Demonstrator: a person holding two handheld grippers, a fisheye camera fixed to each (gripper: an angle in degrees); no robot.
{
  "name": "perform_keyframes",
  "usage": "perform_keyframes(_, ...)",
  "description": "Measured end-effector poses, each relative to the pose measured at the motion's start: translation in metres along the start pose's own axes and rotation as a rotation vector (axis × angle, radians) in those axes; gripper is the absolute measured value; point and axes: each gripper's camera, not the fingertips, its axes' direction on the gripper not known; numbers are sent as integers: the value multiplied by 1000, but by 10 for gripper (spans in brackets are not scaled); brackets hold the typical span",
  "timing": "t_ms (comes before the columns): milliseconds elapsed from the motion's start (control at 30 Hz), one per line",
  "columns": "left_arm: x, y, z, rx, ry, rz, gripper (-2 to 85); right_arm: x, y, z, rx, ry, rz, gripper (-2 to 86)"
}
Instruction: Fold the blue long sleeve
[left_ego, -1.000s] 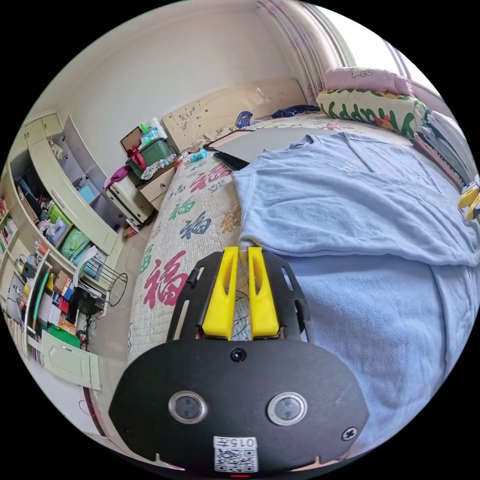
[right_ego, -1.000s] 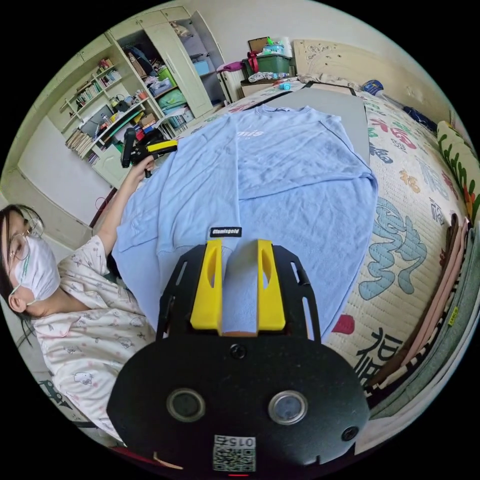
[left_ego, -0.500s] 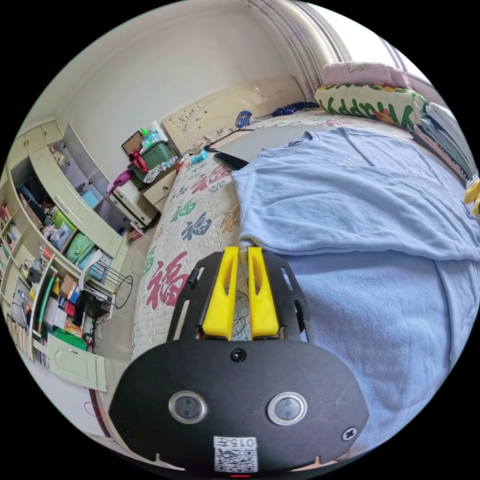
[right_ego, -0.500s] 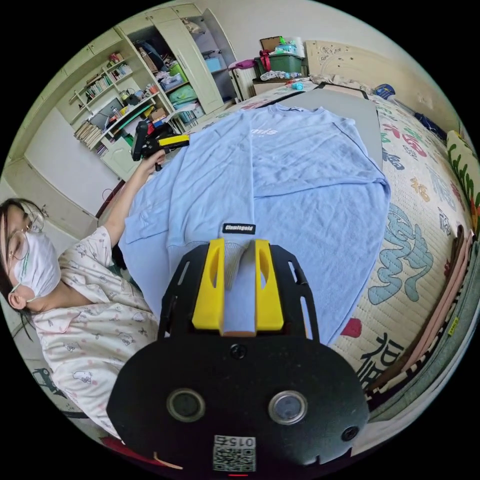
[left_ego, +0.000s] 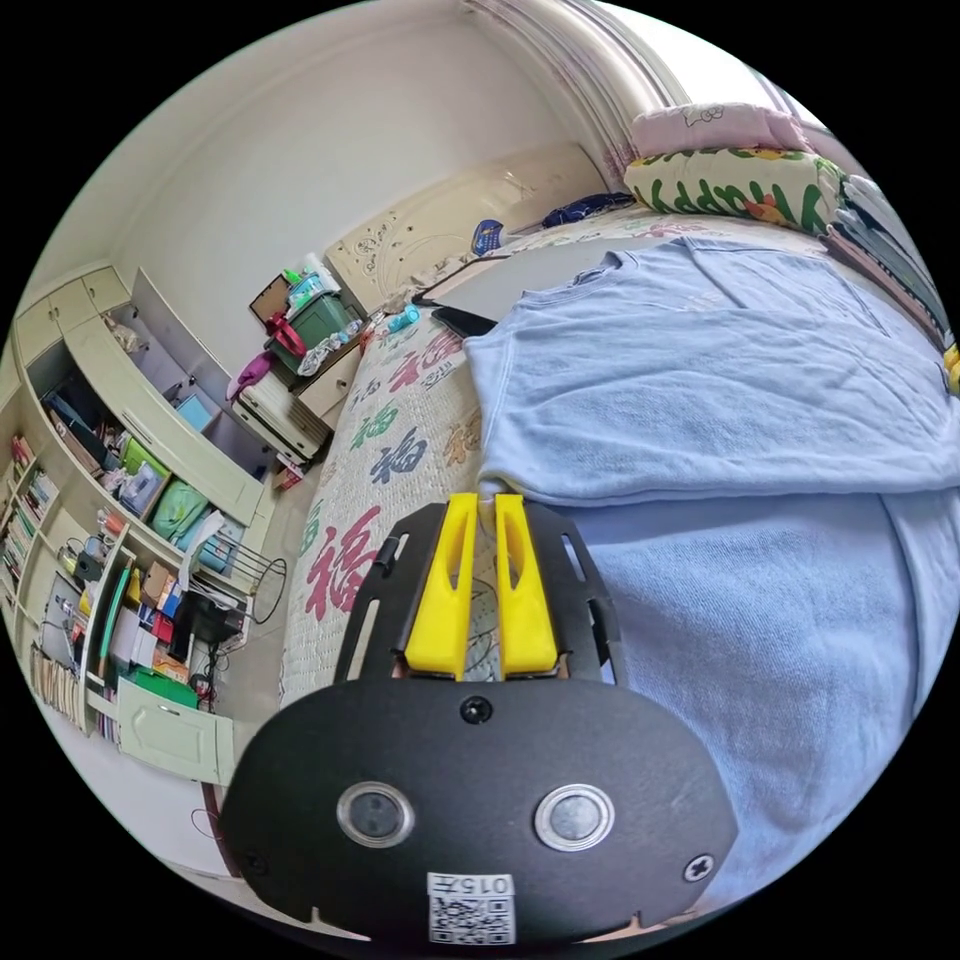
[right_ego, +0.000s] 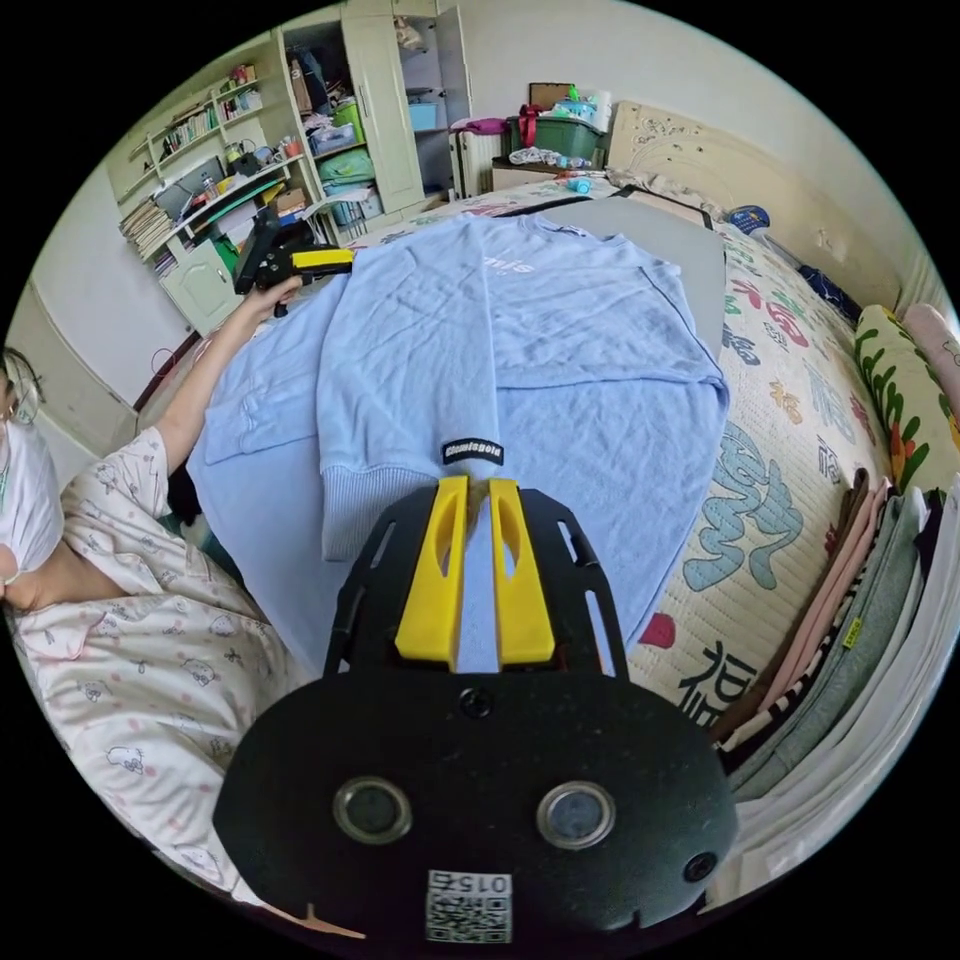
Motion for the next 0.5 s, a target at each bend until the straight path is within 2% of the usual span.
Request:
perform_keyframes(100,-11,8,-5,32,45,-19,12,-8,11,-19,80,11,-27,71)
perform_keyframes(200,-25,23,-21,69,106,-25,6,-28,15,-29,115,-90,-121,63)
perform_keyframes(333,-49,35,-34,170,155,-135,6,-56,8,-13,32,-180,-256,56)
perform_keyframes(400,-56,35,-36,244,252,-175,11,-71,2,0,-81,-195,-369,51)
perform_keyframes(500,-54,17,-34,281,270,-124,16,-67,-8,-28,-15,-149,-449,53)
